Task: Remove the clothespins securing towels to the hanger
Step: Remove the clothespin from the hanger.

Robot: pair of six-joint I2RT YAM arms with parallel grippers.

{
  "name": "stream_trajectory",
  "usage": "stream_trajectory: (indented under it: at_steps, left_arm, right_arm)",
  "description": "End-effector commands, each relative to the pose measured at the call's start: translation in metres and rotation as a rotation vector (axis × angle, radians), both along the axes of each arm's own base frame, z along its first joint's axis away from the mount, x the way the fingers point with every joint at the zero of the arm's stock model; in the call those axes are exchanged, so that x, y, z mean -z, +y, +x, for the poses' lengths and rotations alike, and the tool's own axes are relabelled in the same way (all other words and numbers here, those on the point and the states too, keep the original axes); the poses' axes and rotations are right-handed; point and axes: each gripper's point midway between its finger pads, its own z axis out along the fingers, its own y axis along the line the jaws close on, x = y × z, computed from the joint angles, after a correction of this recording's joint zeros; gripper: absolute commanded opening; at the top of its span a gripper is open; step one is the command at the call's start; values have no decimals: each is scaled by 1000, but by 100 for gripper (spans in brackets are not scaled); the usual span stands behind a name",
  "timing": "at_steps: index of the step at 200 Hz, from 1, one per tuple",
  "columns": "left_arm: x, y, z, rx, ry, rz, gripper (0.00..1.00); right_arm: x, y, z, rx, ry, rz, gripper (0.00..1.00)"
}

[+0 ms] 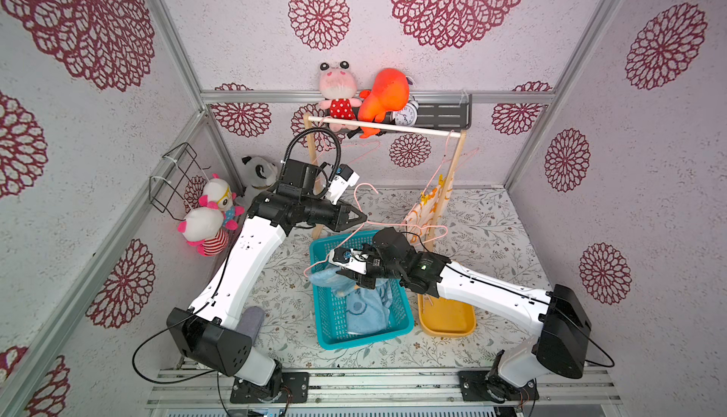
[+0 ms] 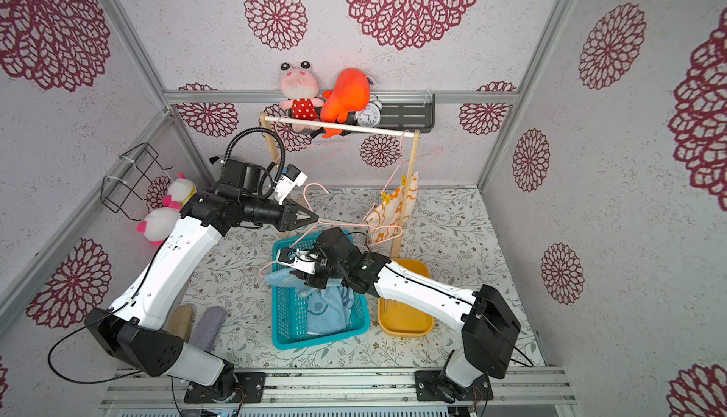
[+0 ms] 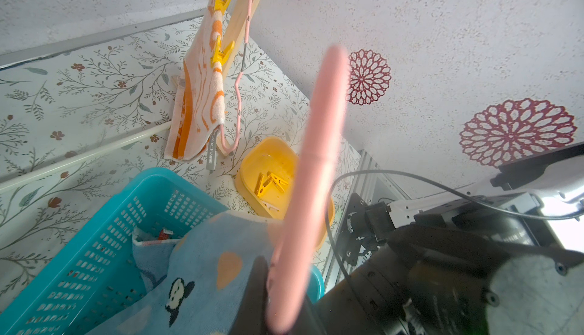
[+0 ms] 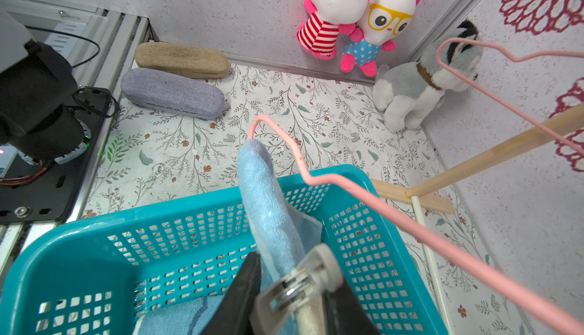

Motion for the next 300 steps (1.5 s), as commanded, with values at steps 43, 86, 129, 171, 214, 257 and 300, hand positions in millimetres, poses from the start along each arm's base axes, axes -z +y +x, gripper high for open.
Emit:
stream_trajectory:
  at_steps: [43, 86, 129, 171, 214, 257, 300]
  left_arm:
    - [-8, -7, -8, 69, -12, -21, 0]
    - [-9, -9, -15, 105, -6, -30, 0]
    - [-9, -10, -18, 116, -7, -26, 0]
    - [-7, -10, -17, 118, -1, -23, 0]
    - [-4, -10, -17, 119, 1, -17, 0]
    - [-4, -10, -17, 120, 2, -16, 0]
    - [-2, -10, -16, 120, 4, -11, 0]
  right_arm:
    - [-26, 2, -9, -74, 20, 25, 45]
    - [-16, 0, -13, -117, 34, -35, 43]
    - [-12, -6, -10, -119, 31, -60, 44]
    - [-10, -9, -9, -118, 27, -68, 46]
    - [-11, -13, -10, -118, 27, -69, 51]
    - [-11, -17, -12, -118, 30, -72, 53]
    - [-17, -21, -17, -122, 29, -59, 54]
